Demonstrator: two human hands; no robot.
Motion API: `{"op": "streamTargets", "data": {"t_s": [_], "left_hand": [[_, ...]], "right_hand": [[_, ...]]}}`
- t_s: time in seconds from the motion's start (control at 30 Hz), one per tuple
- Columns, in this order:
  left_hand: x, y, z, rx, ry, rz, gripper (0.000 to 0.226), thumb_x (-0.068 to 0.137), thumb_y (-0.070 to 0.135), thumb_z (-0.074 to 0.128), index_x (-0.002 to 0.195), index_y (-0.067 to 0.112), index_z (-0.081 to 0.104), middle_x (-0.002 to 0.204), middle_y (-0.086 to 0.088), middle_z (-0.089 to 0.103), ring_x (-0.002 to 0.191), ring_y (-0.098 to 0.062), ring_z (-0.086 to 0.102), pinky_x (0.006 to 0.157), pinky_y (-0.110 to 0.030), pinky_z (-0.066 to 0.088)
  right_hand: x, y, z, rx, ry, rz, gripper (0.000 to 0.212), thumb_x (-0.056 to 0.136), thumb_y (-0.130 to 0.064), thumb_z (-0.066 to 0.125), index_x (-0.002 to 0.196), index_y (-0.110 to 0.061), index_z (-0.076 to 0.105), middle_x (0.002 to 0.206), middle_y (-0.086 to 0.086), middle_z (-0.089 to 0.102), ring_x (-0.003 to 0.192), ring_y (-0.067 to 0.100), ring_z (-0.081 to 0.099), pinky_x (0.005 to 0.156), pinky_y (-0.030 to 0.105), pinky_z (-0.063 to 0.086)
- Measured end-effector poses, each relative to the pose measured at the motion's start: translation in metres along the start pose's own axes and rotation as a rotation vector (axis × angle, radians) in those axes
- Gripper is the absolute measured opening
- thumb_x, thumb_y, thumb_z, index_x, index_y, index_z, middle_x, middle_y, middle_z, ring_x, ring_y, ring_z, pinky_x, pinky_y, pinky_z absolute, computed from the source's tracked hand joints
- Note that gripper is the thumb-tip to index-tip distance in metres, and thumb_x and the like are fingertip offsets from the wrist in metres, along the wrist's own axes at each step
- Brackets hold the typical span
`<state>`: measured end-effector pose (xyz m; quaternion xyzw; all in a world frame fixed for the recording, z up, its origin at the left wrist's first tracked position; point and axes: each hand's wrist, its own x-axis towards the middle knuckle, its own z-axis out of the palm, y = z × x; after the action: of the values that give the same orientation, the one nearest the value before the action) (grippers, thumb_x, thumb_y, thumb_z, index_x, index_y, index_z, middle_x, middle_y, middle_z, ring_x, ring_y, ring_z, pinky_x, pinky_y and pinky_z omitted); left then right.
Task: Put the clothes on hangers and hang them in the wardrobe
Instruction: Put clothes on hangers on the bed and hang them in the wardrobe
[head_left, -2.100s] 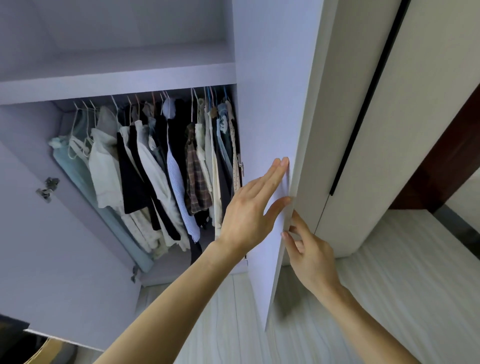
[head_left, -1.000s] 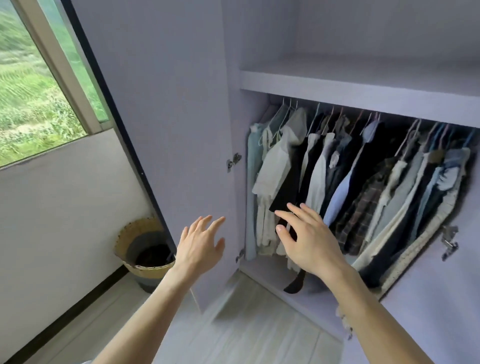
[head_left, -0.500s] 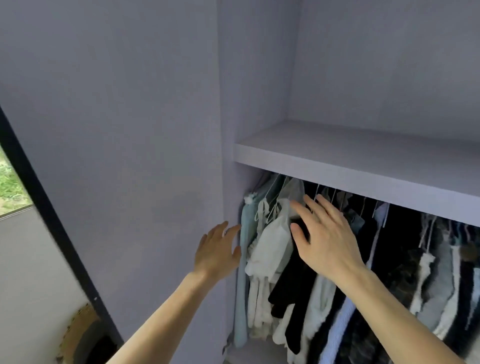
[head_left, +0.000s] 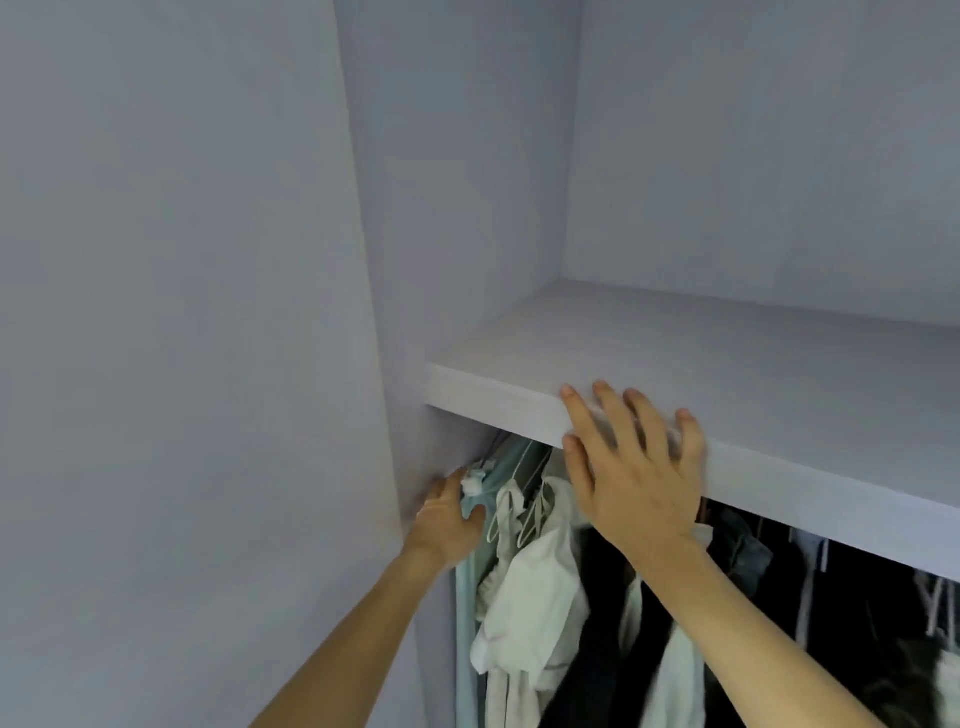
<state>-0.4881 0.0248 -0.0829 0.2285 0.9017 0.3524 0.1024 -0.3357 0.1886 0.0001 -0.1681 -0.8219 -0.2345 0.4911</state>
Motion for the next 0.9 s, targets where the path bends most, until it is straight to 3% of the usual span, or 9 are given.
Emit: {"op": "streamTargets", "data": {"t_s": [0.1,0.27,0.37,0.43,0.63,0.9], "left_hand": [[0.037,0.011,0.013,-0.029,-0.041,-0.086,0.062,0.101,0.032,0.049,0.156,0.022,0.023,0.154,-0.012,0.036,0.137,-0.032,0.043,0.111,-0.037,0.038],[0.068,0.022,0.032,0.008,-0.034,-0.131,0.043,0.098,0.022,0.054,0.138,0.01,0.045,0.137,-0.015,0.056,0.122,-0.037,0.056,0.099,-0.036,0.044],[0.085,0.017,0.045,0.017,-0.064,-0.149,0.034,0.096,0.028,0.053,0.124,0.009,0.057,0.126,-0.015,0.064,0.113,-0.035,0.062,0.096,-0.036,0.049],[0.085,0.024,0.05,-0.016,-0.098,-0.134,0.034,0.1,0.027,0.048,0.126,0.008,0.059,0.128,-0.016,0.063,0.116,-0.035,0.061,0.095,-0.034,0.048],[0.069,0.035,0.048,-0.22,0.043,-0.071,0.033,0.102,0.031,0.036,0.122,0.013,0.054,0.118,-0.022,0.064,0.107,-0.042,0.06,0.09,-0.04,0.047],[0.056,0.038,0.019,-0.291,0.181,0.06,0.024,0.102,0.02,0.043,0.106,0.011,0.066,0.099,-0.012,0.07,0.092,-0.035,0.064,0.073,-0.03,0.043]], "right_hand": [[0.002,0.001,0.008,-0.026,0.066,-0.016,0.052,0.098,-0.046,0.048,0.147,-0.031,0.046,0.139,0.0,0.057,0.122,0.025,0.058,0.103,0.049,0.032],[0.0,0.0,0.009,-0.039,0.066,-0.002,0.05,0.097,-0.046,0.049,0.145,-0.034,0.049,0.14,-0.002,0.057,0.124,0.023,0.057,0.105,0.048,0.031],[-0.001,-0.001,0.01,-0.035,0.059,0.018,0.05,0.096,-0.047,0.05,0.144,-0.035,0.049,0.139,-0.003,0.058,0.124,0.023,0.057,0.105,0.049,0.032],[-0.002,-0.001,0.01,-0.055,0.066,0.02,0.05,0.095,-0.047,0.051,0.144,-0.036,0.049,0.139,-0.003,0.058,0.124,0.023,0.057,0.105,0.049,0.033],[0.0,-0.003,0.01,-0.072,0.087,0.019,0.049,0.095,-0.047,0.052,0.143,-0.036,0.051,0.135,-0.003,0.061,0.121,0.023,0.059,0.105,0.048,0.032],[0.001,-0.004,0.008,-0.082,0.076,0.017,0.05,0.095,-0.048,0.052,0.143,-0.034,0.051,0.133,-0.002,0.061,0.12,0.024,0.059,0.105,0.049,0.031]]}}
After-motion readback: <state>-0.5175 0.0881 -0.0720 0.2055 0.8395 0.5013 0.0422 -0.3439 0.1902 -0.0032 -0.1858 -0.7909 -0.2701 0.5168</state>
